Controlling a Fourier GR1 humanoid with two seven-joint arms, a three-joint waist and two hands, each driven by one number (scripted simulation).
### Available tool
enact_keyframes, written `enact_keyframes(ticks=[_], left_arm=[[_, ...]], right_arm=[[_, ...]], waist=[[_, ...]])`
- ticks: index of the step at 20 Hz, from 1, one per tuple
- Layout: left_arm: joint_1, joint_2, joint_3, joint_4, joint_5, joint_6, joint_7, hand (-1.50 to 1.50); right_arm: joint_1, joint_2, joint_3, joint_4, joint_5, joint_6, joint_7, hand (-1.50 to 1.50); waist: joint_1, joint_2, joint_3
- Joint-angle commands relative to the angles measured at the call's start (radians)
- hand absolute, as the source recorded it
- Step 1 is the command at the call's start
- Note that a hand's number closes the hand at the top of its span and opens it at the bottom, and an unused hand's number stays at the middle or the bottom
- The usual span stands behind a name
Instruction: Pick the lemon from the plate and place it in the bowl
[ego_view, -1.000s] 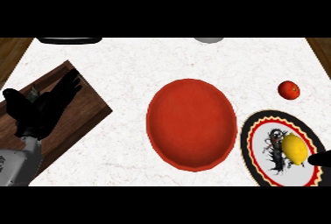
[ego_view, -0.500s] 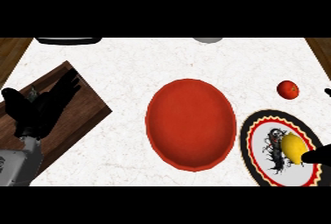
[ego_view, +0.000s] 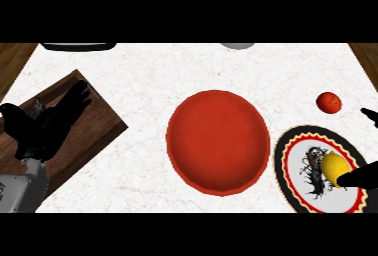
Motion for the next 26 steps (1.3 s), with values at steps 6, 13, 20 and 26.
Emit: enact_keyframes(ticks=[6, 13, 20, 26], left_arm=[[0.017, -0.033, 0.041, -0.015, -0.040, -0.049, 0.015, 0.00], [-0.042, -0.098, 0.030, 0.001, -0.089, -0.013, 0.040, 0.00], [-0.027, -0.061, 0.122, 0.003, -0.062, -0.090, 0.047, 0.00], [-0.048, -0.121, 0.062, -0.042, -0.130, -0.048, 0.105, 0.00]], right_arm=[[-0.039, 0.103, -0.016, 0.090, 0.090, 0.058, 0.006, -1.50], [-0.027, 0.133, -0.028, 0.144, 0.121, 0.105, -0.025, -1.50], [-0.018, 0.171, -0.074, 0.234, 0.179, 0.124, -0.122, -1.50], [-0.095, 0.200, -0.076, 0.434, 0.262, 0.106, -0.223, -1.50]], waist=[[-0.001, 0.000, 0.000], [-0.003, 0.000, 0.000], [-0.003, 0.000, 0.000], [0.000, 0.001, 0.001]])
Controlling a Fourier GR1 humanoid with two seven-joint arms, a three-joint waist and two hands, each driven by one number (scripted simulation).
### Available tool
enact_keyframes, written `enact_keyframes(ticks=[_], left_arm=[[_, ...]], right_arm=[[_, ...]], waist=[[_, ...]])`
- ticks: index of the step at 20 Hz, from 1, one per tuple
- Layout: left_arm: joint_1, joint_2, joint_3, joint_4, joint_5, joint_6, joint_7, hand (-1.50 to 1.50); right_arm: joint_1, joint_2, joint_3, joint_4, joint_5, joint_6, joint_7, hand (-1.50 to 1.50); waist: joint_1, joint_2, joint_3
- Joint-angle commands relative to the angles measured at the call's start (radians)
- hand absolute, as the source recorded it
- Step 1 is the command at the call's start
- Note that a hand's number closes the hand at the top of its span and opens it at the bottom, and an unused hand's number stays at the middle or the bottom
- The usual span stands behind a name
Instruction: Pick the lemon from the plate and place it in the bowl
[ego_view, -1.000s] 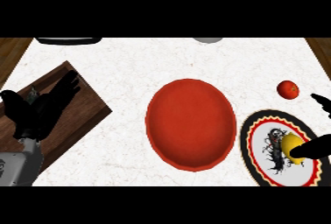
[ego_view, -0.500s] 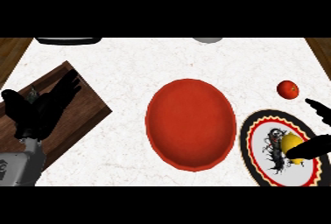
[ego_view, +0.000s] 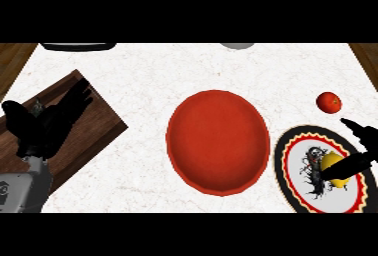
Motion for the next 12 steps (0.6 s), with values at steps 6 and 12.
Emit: enact_keyframes(ticks=[6, 12], left_arm=[[-0.037, -0.051, 0.010, 0.056, -0.058, 0.009, -0.023, 0.00], [0.069, -0.063, 0.016, -0.033, -0.054, -0.048, -0.042, 0.00]], right_arm=[[0.047, 0.040, -0.039, 0.122, 0.071, -0.007, -0.143, -1.50], [-0.018, 0.095, -0.048, 0.184, 0.126, -0.034, -0.145, -1.50]], waist=[[-0.004, 0.000, 0.000], [0.001, -0.001, 0.000]])
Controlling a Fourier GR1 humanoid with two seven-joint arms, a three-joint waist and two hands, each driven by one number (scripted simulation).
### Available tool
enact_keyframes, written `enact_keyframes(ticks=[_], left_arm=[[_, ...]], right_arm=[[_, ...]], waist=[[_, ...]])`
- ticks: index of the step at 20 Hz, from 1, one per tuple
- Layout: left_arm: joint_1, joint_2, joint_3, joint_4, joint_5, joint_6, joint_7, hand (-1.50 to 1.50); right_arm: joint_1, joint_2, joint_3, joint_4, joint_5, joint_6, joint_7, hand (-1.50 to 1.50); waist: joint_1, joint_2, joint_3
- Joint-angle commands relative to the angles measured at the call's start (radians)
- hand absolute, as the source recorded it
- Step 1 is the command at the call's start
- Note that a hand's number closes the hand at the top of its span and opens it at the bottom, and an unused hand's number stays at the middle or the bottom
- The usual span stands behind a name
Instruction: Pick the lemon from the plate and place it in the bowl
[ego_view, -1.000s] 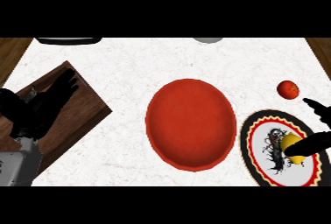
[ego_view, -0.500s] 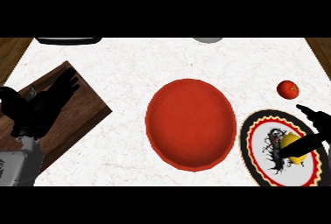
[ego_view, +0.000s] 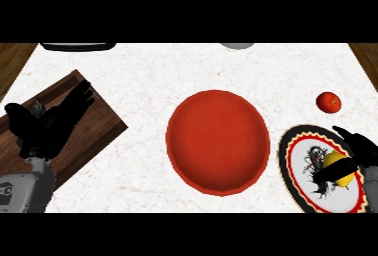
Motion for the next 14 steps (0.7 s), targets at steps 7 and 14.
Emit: enact_keyframes(ticks=[7, 14], left_arm=[[0.066, -0.038, -0.008, -0.119, -0.045, 0.029, 0.041, 0.00], [0.040, -0.015, 0.035, -0.026, -0.019, -0.046, 0.016, 0.00]], right_arm=[[0.013, -0.002, -0.030, 0.084, 0.092, -0.084, -0.198, 1.50], [0.007, 0.016, -0.033, 0.049, 0.128, -0.091, -0.219, 1.50]], waist=[[0.002, -0.001, 0.000], [-0.001, -0.001, 0.000]])
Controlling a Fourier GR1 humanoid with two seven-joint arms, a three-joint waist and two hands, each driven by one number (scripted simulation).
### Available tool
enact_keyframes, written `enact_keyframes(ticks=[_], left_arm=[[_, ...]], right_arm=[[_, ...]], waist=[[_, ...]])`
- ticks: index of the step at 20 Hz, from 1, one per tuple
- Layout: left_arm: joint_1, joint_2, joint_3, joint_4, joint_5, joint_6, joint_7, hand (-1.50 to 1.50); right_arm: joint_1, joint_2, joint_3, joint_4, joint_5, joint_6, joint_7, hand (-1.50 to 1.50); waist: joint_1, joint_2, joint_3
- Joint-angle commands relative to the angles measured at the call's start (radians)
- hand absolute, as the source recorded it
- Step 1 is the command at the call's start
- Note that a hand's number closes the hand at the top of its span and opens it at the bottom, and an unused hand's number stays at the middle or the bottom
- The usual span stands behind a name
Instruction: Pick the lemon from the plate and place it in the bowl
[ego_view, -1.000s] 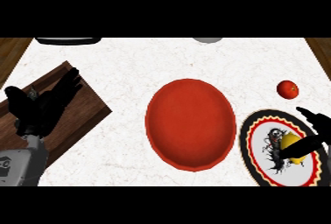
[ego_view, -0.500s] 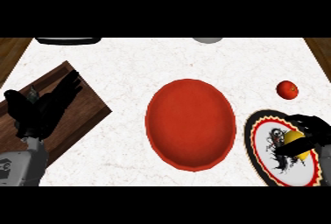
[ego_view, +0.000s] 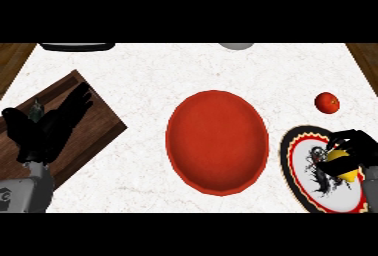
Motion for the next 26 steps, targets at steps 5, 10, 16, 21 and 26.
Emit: enact_keyframes(ticks=[5, 10, 16, 21, 26], left_arm=[[-0.063, 0.022, 0.042, 0.052, 0.017, -0.034, 0.027, 0.00], [-0.021, -0.015, 0.026, 0.007, -0.026, 0.035, 0.031, 0.00], [0.038, 0.002, 0.059, 0.023, -0.004, 0.010, -0.010, 0.00], [0.061, 0.007, 0.049, -0.016, -0.005, -0.001, 0.001, 0.00], [0.030, 0.016, 0.057, 0.003, -0.005, 0.000, 0.006, 0.00]], right_arm=[[-0.073, 0.002, -0.021, 0.078, 0.038, -0.018, -0.080, 1.50], [0.317, 0.139, 0.156, -0.413, 0.162, -0.093, 0.108, 1.50], [0.645, 0.185, 0.367, -0.704, 0.398, -0.217, 0.186, 1.50], [0.854, 0.207, 0.584, -0.996, 0.630, -0.264, 0.298, 1.50], [1.012, 0.154, 0.791, -1.287, 0.850, -0.190, 0.396, 1.50]], waist=[[0.004, 0.005, 0.007], [-0.048, -0.010, 0.004], [-0.093, -0.019, 0.000], [-0.060, -0.016, 0.002], [-0.056, -0.012, 0.001]])
